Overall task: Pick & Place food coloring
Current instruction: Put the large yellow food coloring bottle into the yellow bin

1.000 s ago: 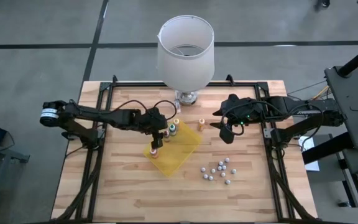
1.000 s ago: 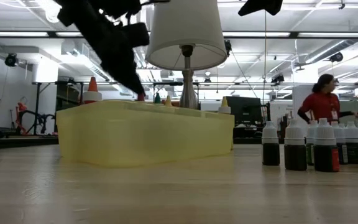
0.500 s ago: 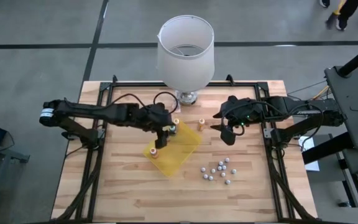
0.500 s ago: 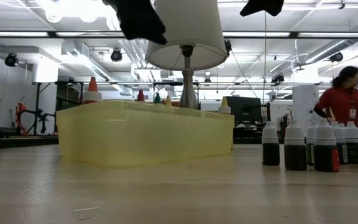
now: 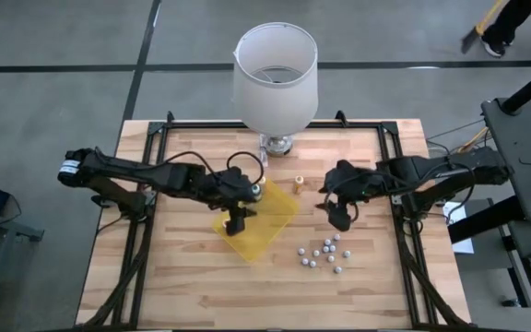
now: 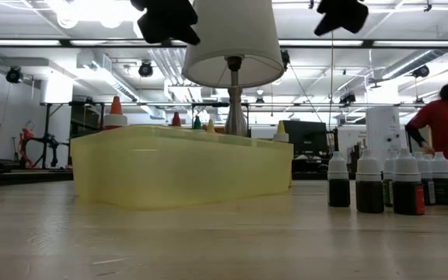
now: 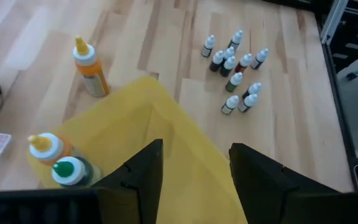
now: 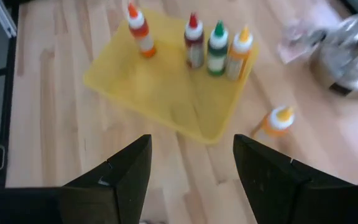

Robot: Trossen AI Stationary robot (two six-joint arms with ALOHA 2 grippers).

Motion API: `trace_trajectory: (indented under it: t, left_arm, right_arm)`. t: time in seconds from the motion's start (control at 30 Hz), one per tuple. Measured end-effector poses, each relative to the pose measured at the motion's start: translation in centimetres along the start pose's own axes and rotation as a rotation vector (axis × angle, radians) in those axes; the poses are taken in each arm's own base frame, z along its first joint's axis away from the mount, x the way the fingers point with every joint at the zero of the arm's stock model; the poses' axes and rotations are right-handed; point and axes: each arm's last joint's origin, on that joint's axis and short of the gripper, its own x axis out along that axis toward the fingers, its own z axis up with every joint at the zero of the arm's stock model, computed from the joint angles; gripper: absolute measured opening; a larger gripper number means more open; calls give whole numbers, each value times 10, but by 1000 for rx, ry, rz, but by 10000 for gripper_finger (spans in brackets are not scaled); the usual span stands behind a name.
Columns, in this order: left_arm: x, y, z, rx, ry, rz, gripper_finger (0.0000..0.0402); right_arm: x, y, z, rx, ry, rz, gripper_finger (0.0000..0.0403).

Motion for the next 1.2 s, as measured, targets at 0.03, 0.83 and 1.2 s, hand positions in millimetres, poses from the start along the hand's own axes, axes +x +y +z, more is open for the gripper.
trace_trajectory:
  t: [0.03,0.83,1.2]
  left_arm:
    - [0,0,0,-5,-1,-1,156]
    - [1,-1,-3,-26,18,5,156]
    - [-3,10,-22,-31,15,169,156]
  right_arm:
    - [3,1,-4,9,15,1,219]
    - [24,0,-23,140,58,26,219]
    - [36,-23,-25,-72,61,-86,219]
